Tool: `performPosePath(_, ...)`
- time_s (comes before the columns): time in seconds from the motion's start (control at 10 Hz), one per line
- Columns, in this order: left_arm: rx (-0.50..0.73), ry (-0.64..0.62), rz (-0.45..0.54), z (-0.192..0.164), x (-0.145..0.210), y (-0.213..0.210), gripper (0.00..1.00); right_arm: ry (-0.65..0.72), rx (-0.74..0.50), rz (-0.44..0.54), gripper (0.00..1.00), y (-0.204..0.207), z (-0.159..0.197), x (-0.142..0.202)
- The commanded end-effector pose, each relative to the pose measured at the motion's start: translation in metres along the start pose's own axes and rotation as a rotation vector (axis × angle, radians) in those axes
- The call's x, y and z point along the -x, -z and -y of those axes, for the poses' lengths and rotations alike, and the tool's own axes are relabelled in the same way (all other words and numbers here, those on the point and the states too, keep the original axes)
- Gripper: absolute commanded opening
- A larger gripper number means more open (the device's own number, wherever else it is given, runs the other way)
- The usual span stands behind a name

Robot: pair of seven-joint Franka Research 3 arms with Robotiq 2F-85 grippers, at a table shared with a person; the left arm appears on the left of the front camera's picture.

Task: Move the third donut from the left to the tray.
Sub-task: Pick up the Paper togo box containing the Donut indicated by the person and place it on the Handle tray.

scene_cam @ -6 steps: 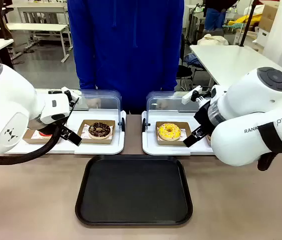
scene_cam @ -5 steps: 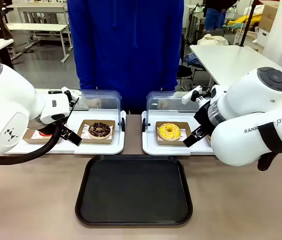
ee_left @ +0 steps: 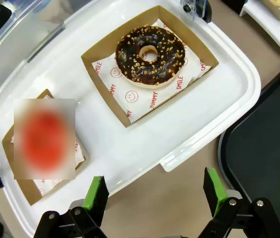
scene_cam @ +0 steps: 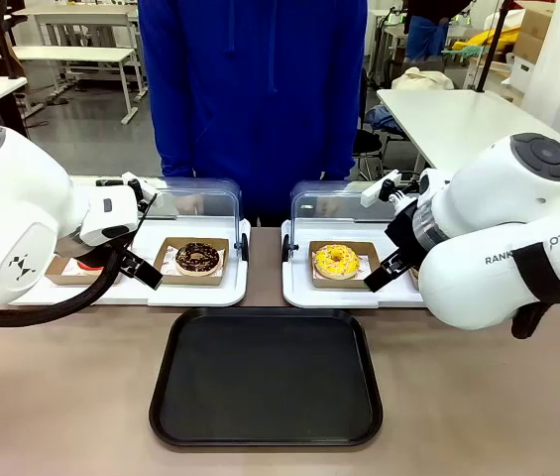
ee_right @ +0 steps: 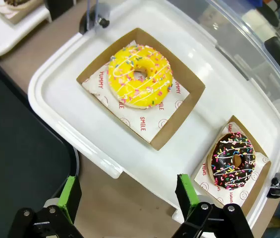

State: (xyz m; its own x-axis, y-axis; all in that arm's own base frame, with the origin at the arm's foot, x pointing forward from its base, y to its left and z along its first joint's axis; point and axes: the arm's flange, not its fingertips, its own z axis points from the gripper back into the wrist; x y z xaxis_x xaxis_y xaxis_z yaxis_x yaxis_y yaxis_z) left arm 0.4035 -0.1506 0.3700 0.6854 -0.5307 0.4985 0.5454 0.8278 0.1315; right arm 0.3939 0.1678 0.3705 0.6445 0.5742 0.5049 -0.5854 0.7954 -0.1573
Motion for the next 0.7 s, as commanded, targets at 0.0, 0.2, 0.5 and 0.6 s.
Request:
performPosePath(0.0,0.000,0.000,0.000,0.000,0.000,0.000,1.00,0.001,0.000,0.000,1.00,0.000,0.000,0.000)
performPosePath(0.2,0.000,0.000,0.000,0.000,0.000,0.000,1.00,0.000,0.000,0.000,1.00,0.000,0.000,0.000)
performPosePath(0.5,0.057,-0.024,0.021,-0.050,-0.017,-0.037,1.00,0.063,-0.091,0.123,1.00,-0.086,0.075,-0.018)
performPosePath(0.6,0.133,-0.021,0.024,-0.079,-0.024,-0.055,1.00,0.081,-0.138,0.151,1.00,-0.113,0.105,-0.012)
